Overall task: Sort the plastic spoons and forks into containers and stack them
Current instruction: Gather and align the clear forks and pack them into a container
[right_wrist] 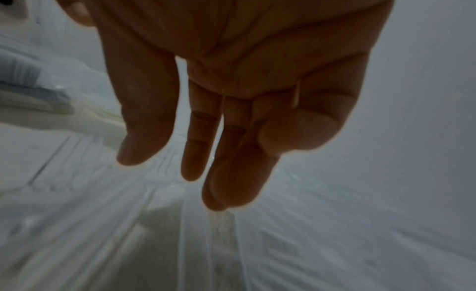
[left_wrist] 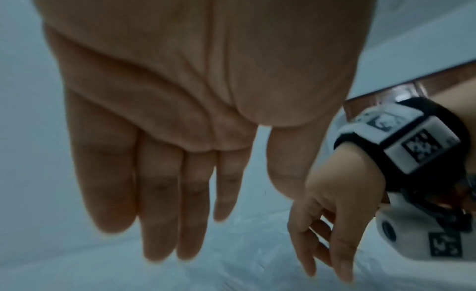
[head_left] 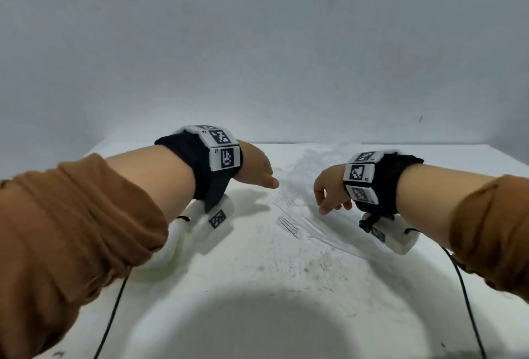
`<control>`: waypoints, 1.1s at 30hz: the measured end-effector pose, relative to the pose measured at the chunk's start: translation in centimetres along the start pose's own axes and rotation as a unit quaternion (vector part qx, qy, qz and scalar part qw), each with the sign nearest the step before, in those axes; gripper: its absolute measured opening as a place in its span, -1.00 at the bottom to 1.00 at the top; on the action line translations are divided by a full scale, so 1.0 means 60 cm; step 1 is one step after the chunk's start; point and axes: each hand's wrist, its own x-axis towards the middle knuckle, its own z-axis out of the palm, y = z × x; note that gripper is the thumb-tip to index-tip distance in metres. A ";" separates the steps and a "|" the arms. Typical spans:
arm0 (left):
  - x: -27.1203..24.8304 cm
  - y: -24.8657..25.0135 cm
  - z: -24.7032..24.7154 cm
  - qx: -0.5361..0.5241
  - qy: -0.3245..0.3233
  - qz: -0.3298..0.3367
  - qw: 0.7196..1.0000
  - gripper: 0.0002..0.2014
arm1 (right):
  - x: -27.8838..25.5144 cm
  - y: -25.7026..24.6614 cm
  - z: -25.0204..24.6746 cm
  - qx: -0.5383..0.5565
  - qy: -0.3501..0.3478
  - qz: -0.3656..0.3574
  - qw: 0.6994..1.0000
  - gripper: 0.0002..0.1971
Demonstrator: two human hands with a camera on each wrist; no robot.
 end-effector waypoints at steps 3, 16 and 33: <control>0.029 0.027 -0.001 -0.012 -0.026 0.014 1.000 -0.49 | 0.006 0.015 0.022 0.003 -0.004 -0.005 1.000 -0.66; 0.099 0.084 0.069 -0.039 -0.053 -0.034 0.997 -0.73 | 0.016 0.045 0.050 0.038 0.073 -0.035 0.996 -0.56; 0.042 0.064 0.087 -0.393 -0.036 -0.151 0.907 -0.86 | 0.012 0.048 0.048 0.060 0.093 -0.046 0.993 -0.70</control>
